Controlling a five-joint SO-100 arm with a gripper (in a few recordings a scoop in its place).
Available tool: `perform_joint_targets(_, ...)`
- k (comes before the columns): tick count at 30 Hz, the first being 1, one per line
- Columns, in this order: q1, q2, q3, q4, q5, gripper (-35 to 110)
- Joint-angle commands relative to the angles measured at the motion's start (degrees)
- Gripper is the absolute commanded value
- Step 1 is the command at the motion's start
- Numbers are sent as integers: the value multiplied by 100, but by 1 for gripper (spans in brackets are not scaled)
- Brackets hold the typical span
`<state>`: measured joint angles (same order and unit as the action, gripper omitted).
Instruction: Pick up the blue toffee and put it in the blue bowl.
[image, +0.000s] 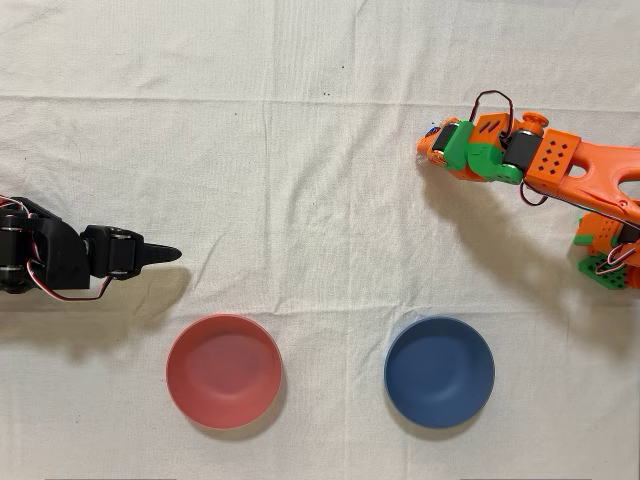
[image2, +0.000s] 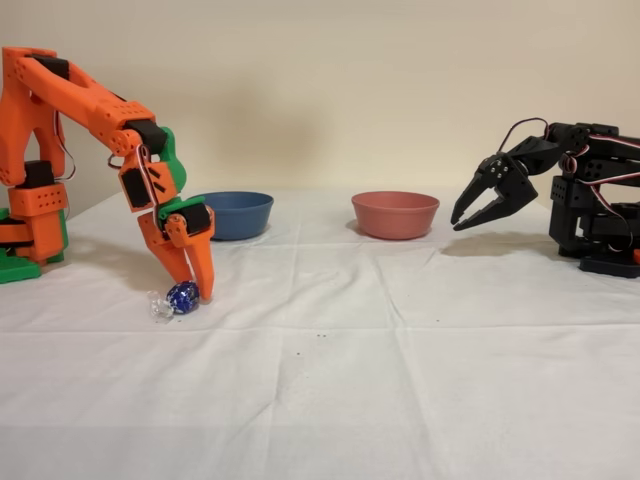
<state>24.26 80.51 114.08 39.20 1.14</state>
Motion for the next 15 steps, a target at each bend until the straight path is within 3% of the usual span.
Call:
perform_joint_targets(1,9,123,0,-9,70,22)
perform_joint_targets(5,0,167,18,35,0,34)
perform_joint_targets(15,343,431,114,220,-193,35)
